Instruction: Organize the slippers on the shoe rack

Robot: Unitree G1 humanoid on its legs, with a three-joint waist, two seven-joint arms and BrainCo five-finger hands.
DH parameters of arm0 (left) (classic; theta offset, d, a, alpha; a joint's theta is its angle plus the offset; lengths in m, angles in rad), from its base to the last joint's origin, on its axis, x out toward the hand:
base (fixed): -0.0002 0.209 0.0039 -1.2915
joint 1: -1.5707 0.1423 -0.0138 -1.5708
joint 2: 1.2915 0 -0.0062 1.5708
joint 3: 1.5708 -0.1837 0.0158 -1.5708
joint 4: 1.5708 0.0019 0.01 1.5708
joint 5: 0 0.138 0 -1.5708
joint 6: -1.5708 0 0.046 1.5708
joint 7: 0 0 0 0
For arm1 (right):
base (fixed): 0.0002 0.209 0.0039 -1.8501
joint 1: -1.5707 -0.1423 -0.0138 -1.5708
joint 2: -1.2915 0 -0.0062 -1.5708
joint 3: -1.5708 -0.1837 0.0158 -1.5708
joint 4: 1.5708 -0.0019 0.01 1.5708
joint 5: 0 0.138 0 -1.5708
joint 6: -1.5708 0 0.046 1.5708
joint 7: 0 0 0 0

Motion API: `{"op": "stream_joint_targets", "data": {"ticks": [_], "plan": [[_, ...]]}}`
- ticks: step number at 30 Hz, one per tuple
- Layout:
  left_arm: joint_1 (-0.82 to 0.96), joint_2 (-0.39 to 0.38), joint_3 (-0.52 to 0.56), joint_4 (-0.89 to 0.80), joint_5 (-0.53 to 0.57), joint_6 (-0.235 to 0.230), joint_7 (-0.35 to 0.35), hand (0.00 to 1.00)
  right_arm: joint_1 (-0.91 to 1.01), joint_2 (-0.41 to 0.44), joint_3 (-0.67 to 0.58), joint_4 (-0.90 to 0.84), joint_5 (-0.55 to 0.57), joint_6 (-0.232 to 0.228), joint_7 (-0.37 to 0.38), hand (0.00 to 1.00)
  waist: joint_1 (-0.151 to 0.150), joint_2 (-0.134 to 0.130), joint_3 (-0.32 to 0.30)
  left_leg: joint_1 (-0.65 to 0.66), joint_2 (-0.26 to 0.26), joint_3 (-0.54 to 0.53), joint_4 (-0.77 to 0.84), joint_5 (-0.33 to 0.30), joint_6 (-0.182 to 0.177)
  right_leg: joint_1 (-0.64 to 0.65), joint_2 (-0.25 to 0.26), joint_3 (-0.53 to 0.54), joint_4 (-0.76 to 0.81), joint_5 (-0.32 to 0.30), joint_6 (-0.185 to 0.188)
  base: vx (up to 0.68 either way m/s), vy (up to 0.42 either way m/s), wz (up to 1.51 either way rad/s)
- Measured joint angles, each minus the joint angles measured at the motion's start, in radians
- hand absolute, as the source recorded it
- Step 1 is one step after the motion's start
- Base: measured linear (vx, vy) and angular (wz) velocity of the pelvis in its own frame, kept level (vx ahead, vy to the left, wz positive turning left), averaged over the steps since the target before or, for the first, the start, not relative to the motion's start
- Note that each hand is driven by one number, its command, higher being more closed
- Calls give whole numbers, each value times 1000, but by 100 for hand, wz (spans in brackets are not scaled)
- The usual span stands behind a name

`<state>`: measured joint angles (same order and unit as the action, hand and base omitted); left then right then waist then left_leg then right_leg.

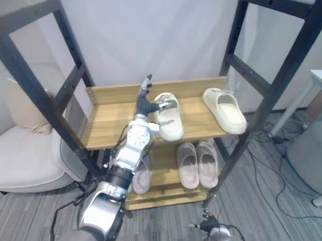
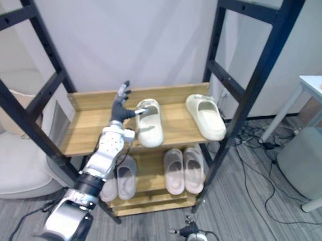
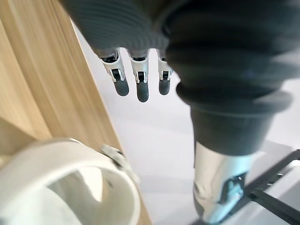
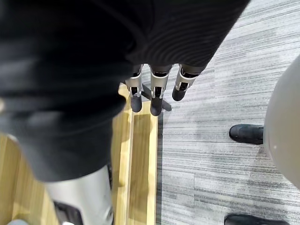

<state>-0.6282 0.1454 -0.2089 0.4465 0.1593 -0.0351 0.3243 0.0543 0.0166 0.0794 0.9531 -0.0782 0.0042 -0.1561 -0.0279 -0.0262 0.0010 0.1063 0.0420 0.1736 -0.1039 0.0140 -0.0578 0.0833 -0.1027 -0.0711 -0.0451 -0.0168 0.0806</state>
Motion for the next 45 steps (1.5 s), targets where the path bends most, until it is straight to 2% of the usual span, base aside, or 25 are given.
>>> {"op": "stream_joint_targets", "data": {"ticks": [5, 9, 16, 33, 38, 39, 45], "plan": [[0, 8, 28, 22, 57, 19, 17, 0, -10, -11, 0, 0, -1, -1, 0, 0, -14, 5, 12, -1, 0, 4, 0, -1, -1, -2, 0, 3, -3, 1, -1, -2, -3, -1], [0, 9, 63, 23, 86, 36, 46, 0, -9, -18, -1, 0, -1, -4, -1, 0, -16, 7, 13, -4, 1, 8, 0, -4, -5, -5, 3, 7, -8, 2, -3, -7, -15, -4], [-10, 20, 95, 68, 112, 53, 49, 0, -9, -19, -7, 0, -2, -9, -2, 0, -21, 18, 25, -8, 5, 15, 0, -7, -10, -14, 11, 22, -12, 5, -7, 1, -16, -6], [-35, 25, 103, 115, 138, 71, 50, 0, 3, -22, -36, -36, -2, -22, -14, 0, -27, 28, 53, -17, 15, 39, 0, -8, -12, -33, 17, 39, -9, 8, -11, -5, -7, -2], [-43, 25, 103, 118, 191, 76, 63, 0, 3, -24, -36, -38, -2, -27, -19, 0, -27, 34, 57, -17, 16, 41, 0, -8, -12, -33, 18, 41, -9, 8, -12, 0, 0, 0], [-48, 25, 102, 121, 210, 83, 63, 100, 3, -24, -36, -38, -2, -28, -19, 0, -27, 34, 57, -17, 17, 41, 0, -8, -12, -33, 18, 41, -9, 8, -12, 0, 0, 0], [-78, 26, 102, 145, 281, 111, 58, 100, 4, -26, -37, -38, -2, -31, -19, 0, -27, 37, 59, -17, 17, 41, 0, -8, -12, -33, 19, 41, -9, 9, -12, 0, 0, 0]]}}
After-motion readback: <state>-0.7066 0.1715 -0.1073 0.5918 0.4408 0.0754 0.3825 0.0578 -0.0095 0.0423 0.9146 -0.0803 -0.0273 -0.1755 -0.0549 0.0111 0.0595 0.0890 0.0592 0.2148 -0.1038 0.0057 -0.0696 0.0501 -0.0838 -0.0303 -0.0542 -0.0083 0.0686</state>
